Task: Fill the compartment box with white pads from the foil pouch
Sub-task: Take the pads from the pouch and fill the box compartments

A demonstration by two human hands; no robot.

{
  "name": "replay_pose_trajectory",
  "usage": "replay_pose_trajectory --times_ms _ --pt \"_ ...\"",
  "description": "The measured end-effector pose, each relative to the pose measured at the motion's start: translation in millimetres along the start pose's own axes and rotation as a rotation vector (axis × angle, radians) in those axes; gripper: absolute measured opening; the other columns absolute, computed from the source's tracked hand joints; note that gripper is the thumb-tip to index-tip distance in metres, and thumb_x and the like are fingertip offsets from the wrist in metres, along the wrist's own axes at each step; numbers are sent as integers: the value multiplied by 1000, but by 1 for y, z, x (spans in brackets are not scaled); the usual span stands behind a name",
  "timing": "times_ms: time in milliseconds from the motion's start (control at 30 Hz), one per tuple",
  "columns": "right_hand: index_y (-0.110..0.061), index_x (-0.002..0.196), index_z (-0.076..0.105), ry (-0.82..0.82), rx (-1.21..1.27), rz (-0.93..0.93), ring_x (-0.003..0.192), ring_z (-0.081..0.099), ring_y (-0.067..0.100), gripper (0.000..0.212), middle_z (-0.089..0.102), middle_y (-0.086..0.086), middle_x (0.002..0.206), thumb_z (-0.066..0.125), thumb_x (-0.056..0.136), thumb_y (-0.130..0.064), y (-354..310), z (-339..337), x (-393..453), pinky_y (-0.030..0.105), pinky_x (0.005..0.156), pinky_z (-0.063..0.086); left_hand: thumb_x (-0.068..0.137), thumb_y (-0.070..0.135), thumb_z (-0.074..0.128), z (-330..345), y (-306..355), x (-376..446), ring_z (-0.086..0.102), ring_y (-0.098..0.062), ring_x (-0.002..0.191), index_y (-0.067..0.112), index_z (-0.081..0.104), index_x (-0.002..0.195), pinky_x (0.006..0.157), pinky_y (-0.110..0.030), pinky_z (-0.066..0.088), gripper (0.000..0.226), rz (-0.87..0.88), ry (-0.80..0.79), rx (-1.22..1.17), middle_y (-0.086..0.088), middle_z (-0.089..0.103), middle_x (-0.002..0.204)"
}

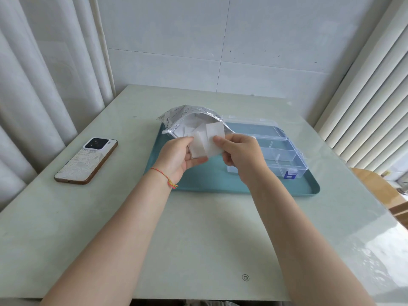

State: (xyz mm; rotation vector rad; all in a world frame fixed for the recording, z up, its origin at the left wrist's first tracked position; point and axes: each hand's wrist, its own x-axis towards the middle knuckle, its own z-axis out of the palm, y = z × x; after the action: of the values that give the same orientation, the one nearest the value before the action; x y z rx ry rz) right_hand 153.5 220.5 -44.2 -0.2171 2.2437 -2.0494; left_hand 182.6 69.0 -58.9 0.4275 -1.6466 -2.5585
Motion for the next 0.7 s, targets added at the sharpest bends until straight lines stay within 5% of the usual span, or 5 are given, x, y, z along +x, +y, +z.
replay_pose_trajectory --times_ms 167,300,467,567,700 --pt "2 91 69 28 23 12 37 34 10 12 49 1 53 68 89 -10 4 13 -3 18 40 28 103 23 40 8 -4 -3 72 -26 83 2 65 114 70 -34 61 34 -46 -94 -78 -17 72 101" --pt "-13 80 59 90 -145 -24 48 46 12 17 61 1 70 74 83 -20 12 18 1 24 47 37 103 20 45 10 -8 -2 69 -27 93 0 65 112 81 -40 60 30 -14 -104 -43 -21 70 111" --pt "-11 78 64 139 -269 -86 49 50 -2 17 61 -9 63 69 89 -24 8 14 1 18 50 37 102 8 38 9 -8 -2 71 -28 78 -2 64 104 72 -35 62 28 -6 -62 -84 -20 70 97" --pt "-8 80 66 97 -205 -87 39 46 -3 16 56 -14 53 67 91 -19 3 11 -1 13 43 33 103 17 39 7 -5 -2 70 -32 81 -3 62 113 72 -36 62 32 -45 -59 -137 -20 69 101" --pt "-4 80 67 37 -292 -103 57 50 5 20 59 -5 67 74 84 -22 8 17 -1 19 52 39 103 33 43 8 -5 -3 70 -24 90 4 60 124 74 -39 61 40 -83 -139 -122 -17 70 111"
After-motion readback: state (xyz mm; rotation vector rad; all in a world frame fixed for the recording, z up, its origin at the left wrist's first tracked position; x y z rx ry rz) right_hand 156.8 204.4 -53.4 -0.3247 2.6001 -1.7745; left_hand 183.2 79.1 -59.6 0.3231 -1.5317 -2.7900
